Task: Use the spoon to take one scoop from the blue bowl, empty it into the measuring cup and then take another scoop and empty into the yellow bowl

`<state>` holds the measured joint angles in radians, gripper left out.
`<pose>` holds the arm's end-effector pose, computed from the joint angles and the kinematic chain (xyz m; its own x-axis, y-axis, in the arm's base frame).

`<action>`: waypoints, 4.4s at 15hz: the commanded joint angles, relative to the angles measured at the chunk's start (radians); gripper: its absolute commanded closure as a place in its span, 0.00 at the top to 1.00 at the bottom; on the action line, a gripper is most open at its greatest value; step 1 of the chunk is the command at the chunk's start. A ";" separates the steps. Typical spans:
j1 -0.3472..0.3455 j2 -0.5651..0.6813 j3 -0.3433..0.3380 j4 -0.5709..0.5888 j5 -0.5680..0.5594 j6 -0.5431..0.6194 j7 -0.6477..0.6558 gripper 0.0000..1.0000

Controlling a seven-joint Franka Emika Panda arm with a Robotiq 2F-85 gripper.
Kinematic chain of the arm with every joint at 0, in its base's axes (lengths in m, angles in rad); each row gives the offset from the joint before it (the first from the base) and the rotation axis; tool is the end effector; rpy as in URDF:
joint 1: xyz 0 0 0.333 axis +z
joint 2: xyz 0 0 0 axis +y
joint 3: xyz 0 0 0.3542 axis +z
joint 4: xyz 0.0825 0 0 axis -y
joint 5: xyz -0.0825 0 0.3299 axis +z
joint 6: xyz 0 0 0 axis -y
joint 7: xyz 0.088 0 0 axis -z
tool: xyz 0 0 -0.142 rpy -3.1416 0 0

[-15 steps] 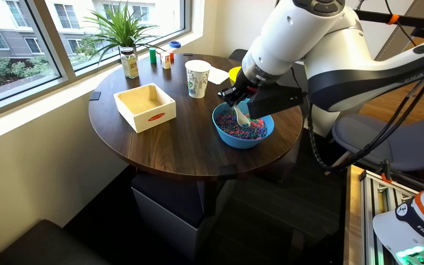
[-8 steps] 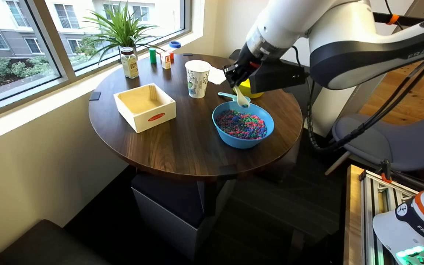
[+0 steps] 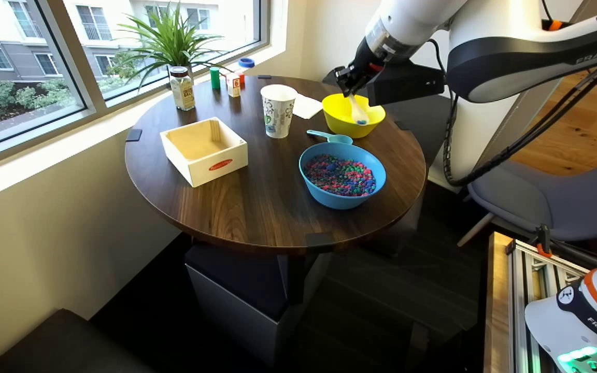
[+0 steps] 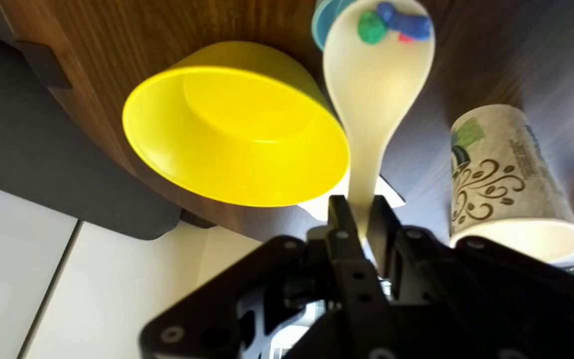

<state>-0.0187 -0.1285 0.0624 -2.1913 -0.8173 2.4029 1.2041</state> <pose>0.5015 0.0008 0.5158 0.6386 -0.4130 0.6493 -0.6206 -0.7753 0.1173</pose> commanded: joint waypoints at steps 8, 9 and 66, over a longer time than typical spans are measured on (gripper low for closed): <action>-0.010 0.033 0.002 0.009 -0.329 -0.040 0.180 0.03; -0.005 0.042 0.003 0.011 -0.351 -0.041 0.196 0.03; 0.111 0.194 0.042 -0.039 -0.929 -0.278 0.582 0.03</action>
<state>0.0801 0.0643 0.0983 -2.2079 -1.7091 2.1569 1.7457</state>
